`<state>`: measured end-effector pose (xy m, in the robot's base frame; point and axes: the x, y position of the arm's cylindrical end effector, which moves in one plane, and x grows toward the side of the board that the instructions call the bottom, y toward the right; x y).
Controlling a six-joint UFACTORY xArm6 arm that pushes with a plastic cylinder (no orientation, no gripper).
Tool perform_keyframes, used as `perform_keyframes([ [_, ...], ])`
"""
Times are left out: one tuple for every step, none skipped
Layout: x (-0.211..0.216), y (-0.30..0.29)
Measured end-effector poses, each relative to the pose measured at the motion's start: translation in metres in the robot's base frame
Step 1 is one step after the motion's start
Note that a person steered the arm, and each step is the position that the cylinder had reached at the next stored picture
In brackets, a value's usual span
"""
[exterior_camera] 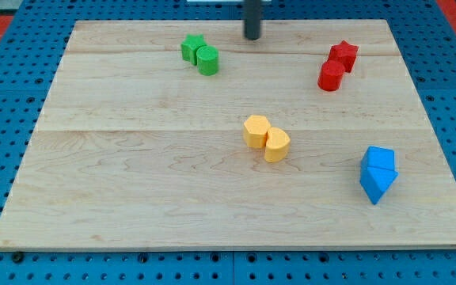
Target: Push the red star into the green star
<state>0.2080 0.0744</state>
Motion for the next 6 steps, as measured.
perform_keyframes([
  [-0.011,0.137],
  [0.026,0.222],
  [0.086,0.157],
  [0.087,0.032],
  [0.087,-0.03],
  [0.085,-0.033],
])
